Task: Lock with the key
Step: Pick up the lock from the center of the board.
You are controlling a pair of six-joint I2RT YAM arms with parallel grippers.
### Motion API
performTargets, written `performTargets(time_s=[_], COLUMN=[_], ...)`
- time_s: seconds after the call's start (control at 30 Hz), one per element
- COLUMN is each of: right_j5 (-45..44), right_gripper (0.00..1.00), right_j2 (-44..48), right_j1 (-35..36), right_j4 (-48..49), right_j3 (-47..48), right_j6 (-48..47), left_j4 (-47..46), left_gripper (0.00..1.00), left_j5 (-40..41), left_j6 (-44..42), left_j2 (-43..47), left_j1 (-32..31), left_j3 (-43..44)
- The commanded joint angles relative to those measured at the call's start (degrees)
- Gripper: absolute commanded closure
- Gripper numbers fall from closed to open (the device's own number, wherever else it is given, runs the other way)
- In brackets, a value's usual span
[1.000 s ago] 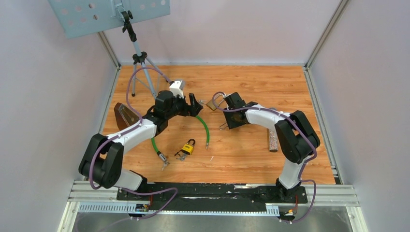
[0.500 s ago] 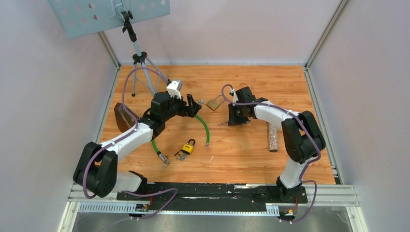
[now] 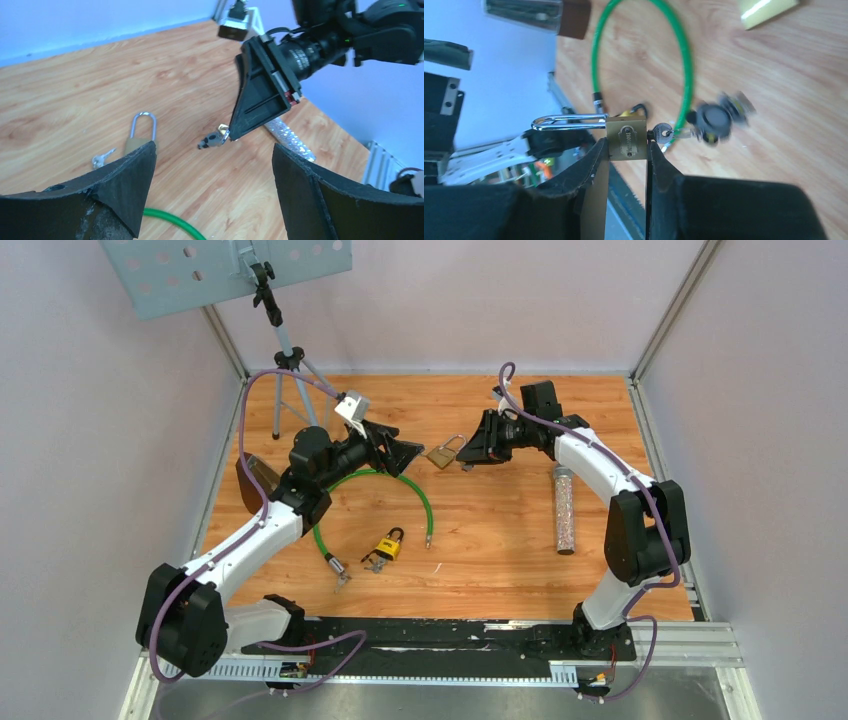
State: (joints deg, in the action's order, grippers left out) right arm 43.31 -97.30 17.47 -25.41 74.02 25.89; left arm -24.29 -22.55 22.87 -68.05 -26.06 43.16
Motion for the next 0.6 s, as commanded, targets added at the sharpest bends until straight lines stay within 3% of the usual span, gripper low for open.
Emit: performTargets(time_s=[0.0, 0.13, 0.3, 0.43, 0.5, 0.57], right_j5=[13.89, 22.95, 29.56, 33.04, 35.2, 37.12], right_gripper=[0.93, 0.94, 0.97, 0.97, 0.97, 0.97], right_j2=[2.54, 3.4, 5.28, 7.04, 7.69, 8.13], right_j1=[-0.6, -0.42, 0.07, 0.66, 1.32, 2.05], right_j4=[2.69, 9.49, 10.99, 12.26, 13.34, 13.83], right_j3=[3.2, 0.57, 0.08, 0.06, 0.15, 0.49], right_j6=[7.31, 13.0, 12.39, 12.08, 11.88, 11.42], left_j4=[-2.61, 1.62, 17.11, 35.52, 47.67, 52.21], left_gripper=[0.12, 0.29, 0.24, 0.29, 0.31, 0.32], left_j5=[-8.42, -13.82, -24.33, -37.43, -41.29, -42.96], left_j6=[0.27, -3.64, -18.79, -30.66, -37.28, -41.52], left_j2=[1.23, 0.91, 1.28, 0.45, -0.55, -1.55], left_j1=[0.18, 0.21, 0.92, 2.95, 3.31, 3.38], left_j3=[5.39, 8.29, 16.71, 24.65, 28.3, 30.41])
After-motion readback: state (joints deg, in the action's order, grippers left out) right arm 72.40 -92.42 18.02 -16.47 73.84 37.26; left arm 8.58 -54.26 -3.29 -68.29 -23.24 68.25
